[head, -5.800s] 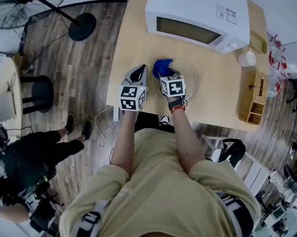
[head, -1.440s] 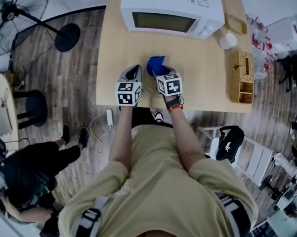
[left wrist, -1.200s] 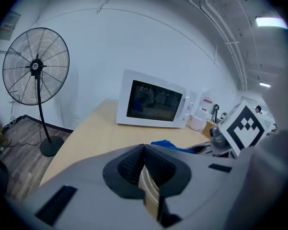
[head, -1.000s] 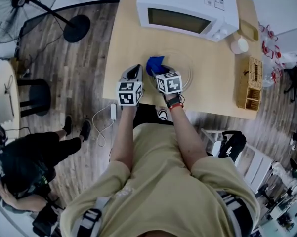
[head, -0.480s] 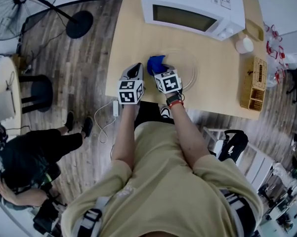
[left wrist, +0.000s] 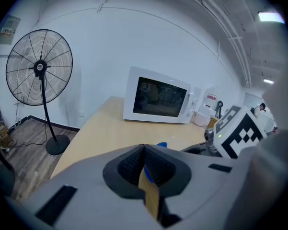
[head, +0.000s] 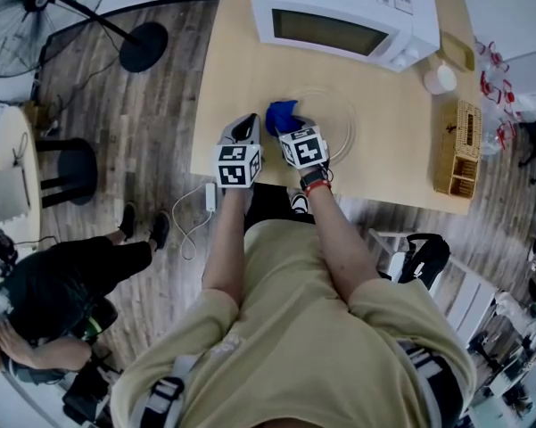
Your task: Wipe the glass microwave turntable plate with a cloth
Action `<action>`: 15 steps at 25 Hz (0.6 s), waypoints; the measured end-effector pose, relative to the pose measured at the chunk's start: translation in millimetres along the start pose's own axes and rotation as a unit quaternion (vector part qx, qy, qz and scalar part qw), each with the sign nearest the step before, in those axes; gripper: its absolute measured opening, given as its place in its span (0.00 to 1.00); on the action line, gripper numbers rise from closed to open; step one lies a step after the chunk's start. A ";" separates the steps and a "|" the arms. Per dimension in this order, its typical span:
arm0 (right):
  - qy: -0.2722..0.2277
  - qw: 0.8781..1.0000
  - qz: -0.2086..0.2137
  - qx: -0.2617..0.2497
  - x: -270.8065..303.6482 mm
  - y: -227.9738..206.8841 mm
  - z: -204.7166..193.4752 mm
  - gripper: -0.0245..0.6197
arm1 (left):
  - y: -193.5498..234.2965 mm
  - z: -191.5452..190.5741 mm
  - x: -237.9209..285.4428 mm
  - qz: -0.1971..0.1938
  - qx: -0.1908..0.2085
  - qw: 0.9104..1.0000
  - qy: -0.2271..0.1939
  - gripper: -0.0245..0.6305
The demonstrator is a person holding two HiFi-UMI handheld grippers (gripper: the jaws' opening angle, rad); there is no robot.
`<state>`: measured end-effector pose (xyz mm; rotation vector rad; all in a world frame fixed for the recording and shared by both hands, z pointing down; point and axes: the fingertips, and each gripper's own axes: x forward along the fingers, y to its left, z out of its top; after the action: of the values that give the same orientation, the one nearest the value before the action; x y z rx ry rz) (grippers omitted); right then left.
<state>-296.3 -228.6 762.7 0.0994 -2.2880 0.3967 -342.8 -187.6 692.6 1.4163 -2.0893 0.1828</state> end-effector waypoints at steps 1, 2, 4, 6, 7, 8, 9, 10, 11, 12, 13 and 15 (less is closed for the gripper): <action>0.000 1.000 -0.002 0.001 -0.8 -0.7 -0.2 0.25 | -1.0 0.2 -0.2 -0.001 0.001 1.000 0.000 0.07; 0.000 1.000 -0.003 0.002 -1.4 -1.8 -0.5 0.25 | -2.0 0.2 -0.1 -0.002 0.002 1.000 0.000 0.06; -0.003 1.000 -0.005 0.003 -3.0 -4.4 -0.5 0.25 | -4.1 -0.5 0.6 -0.004 0.003 1.000 0.001 0.06; -0.007 1.000 -0.008 0.004 -5.9 -7.6 0.1 0.25 | -6.5 -2.2 1.9 -0.006 0.003 1.000 0.004 0.06; -0.009 1.000 -0.008 0.005 -7.2 -9.3 -0.2 0.25 | -8.0 -2.9 2.9 -0.007 0.003 1.000 0.005 0.06; -0.009 1.000 -0.009 0.007 -8.2 -11.3 -1.3 0.25 | -9.6 -3.5 4.0 -0.009 0.003 1.000 0.006 0.07; -0.008 1.000 -0.011 0.009 -9.2 -13.9 -3.2 0.25 | -11.5 -4.2 5.2 -0.010 0.003 1.000 0.007 0.06; -0.007 1.000 -0.013 0.013 -10.5 -16.7 -5.1 0.25 | -13.6 -4.6 6.5 -0.012 0.003 1.000 0.008 0.07; -0.007 1.000 -0.015 0.016 -12.0 -19.4 -6.6 0.25 | -16.0 -4.9 7.8 -0.014 0.004 1.000 0.008 0.07; -0.008 1.000 -0.016 0.018 -13.5 -22.0 -7.7 0.25 | -18.5 -5.0 9.2 -0.016 0.004 1.000 0.008 0.06; -0.009 1.000 -0.018 0.020 -15.0 -24.5 -8.4 0.25 | -21.0 -5.0 10.6 -0.018 0.004 1.000 0.008 0.06; -0.012 0.999 -0.022 0.023 -18.1 -29.4 -10.4 0.25 | -26.2 -5.6 13.2 -0.023 0.005 1.000 0.009 0.07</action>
<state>-270.9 -254.1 763.5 0.1782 -2.2959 0.4283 -320.7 -206.7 698.8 1.4614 -2.0427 0.1877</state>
